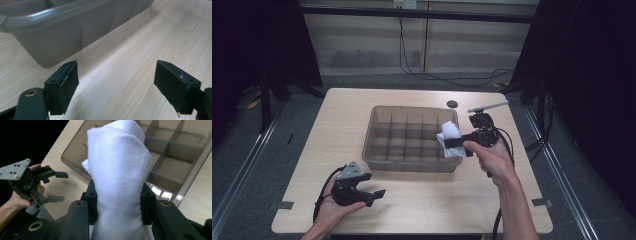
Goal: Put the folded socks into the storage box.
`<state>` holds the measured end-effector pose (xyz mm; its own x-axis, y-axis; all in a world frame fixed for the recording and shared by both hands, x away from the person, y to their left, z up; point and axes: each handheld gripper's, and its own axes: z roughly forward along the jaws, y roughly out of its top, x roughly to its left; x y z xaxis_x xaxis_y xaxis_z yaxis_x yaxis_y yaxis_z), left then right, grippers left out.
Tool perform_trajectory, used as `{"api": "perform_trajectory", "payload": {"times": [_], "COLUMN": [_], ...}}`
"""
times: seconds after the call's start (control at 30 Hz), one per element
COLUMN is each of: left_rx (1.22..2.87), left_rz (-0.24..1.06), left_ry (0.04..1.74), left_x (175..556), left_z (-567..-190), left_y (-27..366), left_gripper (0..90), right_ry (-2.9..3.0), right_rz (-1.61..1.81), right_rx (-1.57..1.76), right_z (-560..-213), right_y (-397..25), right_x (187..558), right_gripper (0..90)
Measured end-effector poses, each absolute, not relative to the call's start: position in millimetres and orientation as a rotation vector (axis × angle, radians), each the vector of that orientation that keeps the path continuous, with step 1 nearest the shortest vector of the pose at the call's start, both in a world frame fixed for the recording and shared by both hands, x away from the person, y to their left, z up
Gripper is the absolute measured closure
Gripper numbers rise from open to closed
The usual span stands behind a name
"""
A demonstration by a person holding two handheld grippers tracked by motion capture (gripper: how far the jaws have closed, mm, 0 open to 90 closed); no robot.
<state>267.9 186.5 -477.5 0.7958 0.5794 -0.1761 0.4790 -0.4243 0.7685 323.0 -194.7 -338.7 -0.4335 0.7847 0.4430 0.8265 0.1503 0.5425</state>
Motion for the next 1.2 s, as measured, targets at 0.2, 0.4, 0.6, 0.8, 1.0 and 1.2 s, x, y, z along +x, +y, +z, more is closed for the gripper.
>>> {"api": "perform_trajectory", "payload": {"times": [0.2, 0.4, 0.6, 0.8, 1.0, 1.2], "left_rx": [2.084, 2.078, 2.08, 2.083, 2.091, 2.092], "left_rz": [0.139, 0.14, 0.137, 0.138, 0.136, 0.136], "left_ry": [0.761, 0.752, 0.748, 0.748, 0.747, 0.747], "left_x": [265, 265, 265, 264, 265, 265], "left_z": [-476, -475, -475, -475, -475, -475], "left_y": [186, 187, 187, 186, 186, 186], "left_gripper": [16.5, 16.1, 16.1, 16.1, 16.1, 16.2], "right_ry": [-2.364, -2.396, -2.397, -2.399, -2.407, -2.414], "right_rz": [-1.089, -0.934, -0.835, -0.736, -0.645, -0.605], "right_rx": [-1.692, -1.761, -1.794, -1.822, -1.853, -1.864], "right_z": [-338, -351, -367, -384, -400, -406], "right_y": [-182, -175, -171, -168, -170, -168], "right_x": [344, 362, 371, 375, 378, 378], "right_gripper": [61.5, 61.5, 61.5, 61.5, 61.5, 61.5]}}
